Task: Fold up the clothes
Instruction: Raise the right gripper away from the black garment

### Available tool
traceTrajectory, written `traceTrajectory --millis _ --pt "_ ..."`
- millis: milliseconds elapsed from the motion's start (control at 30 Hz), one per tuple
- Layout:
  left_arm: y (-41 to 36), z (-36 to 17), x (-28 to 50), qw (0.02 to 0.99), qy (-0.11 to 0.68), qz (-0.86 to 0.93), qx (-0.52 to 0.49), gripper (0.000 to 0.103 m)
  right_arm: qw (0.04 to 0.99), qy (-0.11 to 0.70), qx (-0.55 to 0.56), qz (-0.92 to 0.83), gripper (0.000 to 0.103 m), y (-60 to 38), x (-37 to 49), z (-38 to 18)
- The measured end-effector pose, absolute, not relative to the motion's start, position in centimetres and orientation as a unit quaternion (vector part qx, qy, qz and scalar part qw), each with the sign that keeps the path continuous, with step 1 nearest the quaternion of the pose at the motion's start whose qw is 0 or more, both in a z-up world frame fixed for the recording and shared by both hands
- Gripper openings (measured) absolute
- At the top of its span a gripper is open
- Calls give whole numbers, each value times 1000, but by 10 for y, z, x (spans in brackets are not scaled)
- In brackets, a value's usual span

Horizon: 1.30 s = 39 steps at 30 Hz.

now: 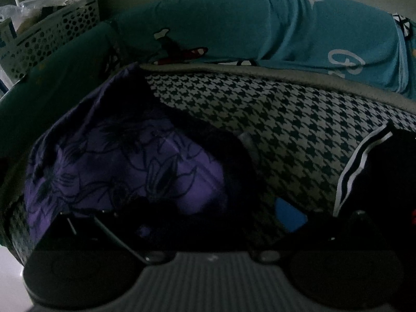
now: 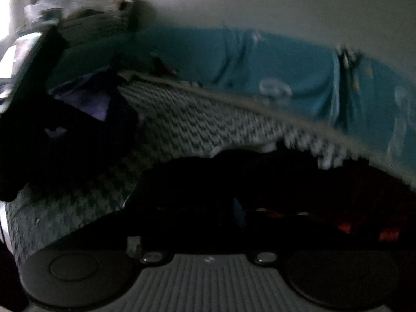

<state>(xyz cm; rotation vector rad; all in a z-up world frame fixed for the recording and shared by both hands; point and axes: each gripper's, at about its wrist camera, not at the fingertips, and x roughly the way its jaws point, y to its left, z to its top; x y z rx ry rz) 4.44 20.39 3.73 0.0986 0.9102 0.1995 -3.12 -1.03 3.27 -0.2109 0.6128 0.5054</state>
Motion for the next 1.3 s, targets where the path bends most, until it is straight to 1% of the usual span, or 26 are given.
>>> traceTrajectory --millis 167,333,433,667,1067,1233,1267,1300 --pt "204 39 43 893 438 92 43 103 915 254 -110 293 43 1 -45 48" --pt "206 40 43 894 438 89 37 103 899 217 -170 341 43 30 -61 42" --pt "206 40 42 894 438 86 39 103 884 212 -202 364 43 47 -65 33" --pt "207 40 39 895 438 79 42 103 840 199 -336 378 43 70 -70 3" --pt "208 41 37 895 438 74 32 103 806 173 -435 362 42 74 -68 -18" --pt "207 41 37 895 438 74 31 103 795 154 -470 351 39 79 -70 -30" --pt "207 41 37 895 438 74 31 103 791 152 -478 350 35 80 -70 -33" --pt "207 42 37 895 438 74 31 103 788 150 -485 349 34 81 -70 -35"
